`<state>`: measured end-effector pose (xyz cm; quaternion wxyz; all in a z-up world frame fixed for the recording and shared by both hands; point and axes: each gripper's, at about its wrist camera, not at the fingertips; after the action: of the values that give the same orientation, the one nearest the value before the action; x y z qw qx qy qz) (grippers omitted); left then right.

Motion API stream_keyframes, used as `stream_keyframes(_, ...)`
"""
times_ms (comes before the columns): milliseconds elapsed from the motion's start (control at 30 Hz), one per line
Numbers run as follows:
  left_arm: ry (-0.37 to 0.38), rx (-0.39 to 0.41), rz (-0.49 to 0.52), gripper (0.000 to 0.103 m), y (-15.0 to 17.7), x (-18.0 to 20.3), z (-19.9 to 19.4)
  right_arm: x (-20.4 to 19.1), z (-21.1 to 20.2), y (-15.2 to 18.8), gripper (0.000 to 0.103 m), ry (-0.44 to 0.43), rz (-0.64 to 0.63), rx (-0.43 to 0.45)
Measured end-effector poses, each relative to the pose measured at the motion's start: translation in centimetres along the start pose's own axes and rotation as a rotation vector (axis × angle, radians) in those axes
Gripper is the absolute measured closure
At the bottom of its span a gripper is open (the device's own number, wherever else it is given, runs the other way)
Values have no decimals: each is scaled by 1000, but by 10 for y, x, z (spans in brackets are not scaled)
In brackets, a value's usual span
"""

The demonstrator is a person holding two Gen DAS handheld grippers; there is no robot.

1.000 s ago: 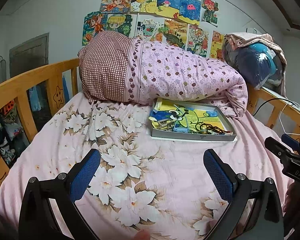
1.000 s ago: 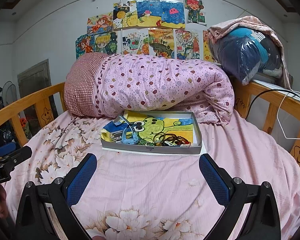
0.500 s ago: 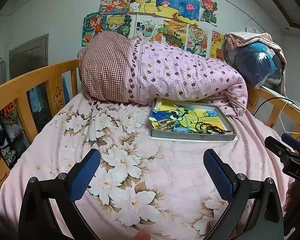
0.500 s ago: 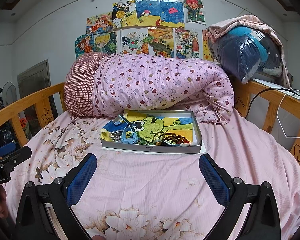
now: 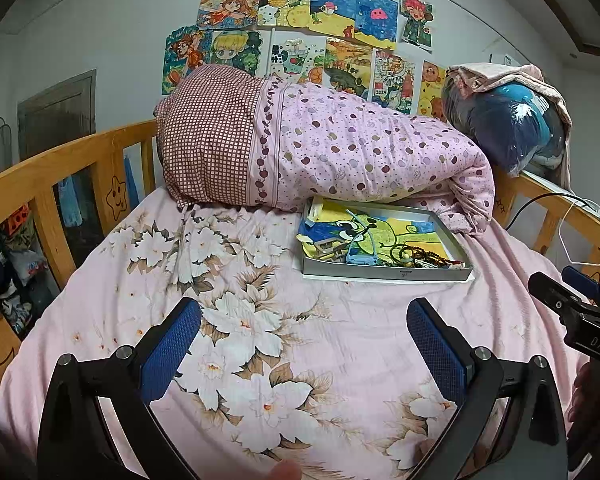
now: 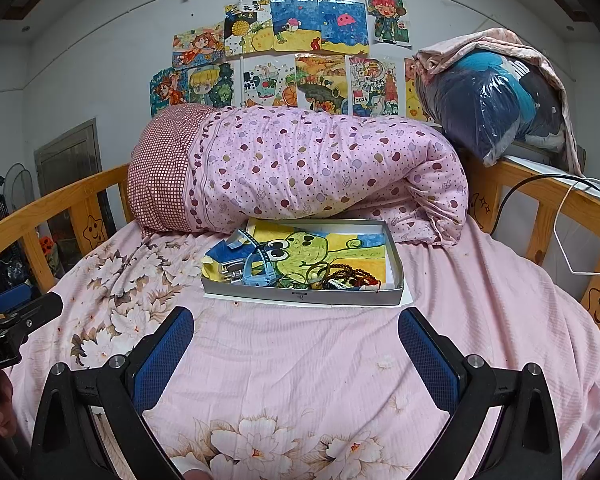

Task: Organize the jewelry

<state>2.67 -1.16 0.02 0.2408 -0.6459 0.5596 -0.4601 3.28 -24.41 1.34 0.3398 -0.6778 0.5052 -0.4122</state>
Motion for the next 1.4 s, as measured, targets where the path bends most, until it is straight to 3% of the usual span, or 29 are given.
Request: stream_keyframes(1400,1,0,5,2,1,1,1,1,-1,0,0,-4,4,-7)
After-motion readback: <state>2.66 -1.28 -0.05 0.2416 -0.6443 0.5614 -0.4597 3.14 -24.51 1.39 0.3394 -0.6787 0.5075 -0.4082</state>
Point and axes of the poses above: each gripper's, at about its wrist camera, not at the fingertips, and z roughly the way its jaws point, x to its right, y to its underside, and after that the axes turned 15 degrees about -z, right-handed
